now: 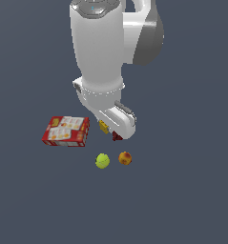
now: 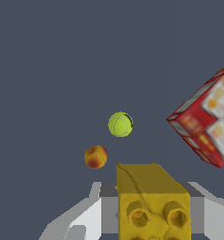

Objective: Pick up a designated object from a clutter of objects.

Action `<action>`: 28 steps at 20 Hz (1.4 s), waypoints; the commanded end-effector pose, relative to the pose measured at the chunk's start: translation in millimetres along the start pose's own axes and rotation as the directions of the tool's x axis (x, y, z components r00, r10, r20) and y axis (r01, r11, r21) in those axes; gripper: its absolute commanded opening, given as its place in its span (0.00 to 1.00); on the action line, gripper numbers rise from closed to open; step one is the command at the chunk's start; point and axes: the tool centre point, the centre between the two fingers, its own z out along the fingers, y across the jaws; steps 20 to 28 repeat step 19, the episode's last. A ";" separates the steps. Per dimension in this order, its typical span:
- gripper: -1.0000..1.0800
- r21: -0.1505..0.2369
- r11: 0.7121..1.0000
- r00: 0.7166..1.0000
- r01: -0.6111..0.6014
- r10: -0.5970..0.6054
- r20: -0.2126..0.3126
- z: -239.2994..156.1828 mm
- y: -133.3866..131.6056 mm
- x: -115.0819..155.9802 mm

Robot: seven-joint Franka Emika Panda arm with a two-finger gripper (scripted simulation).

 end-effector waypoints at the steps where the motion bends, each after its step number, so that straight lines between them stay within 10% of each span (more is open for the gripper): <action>1: 0.00 -0.001 1.000 1.000 0.000 0.000 0.000 -26.5 0.7 -9.6; 13: 0.00 -0.001 1.000 1.000 0.000 0.000 0.000 -107.4 -1.1 -36.1; 28: 0.00 -0.001 1.000 1.000 0.001 -0.001 0.001 -116.6 -2.2 -38.5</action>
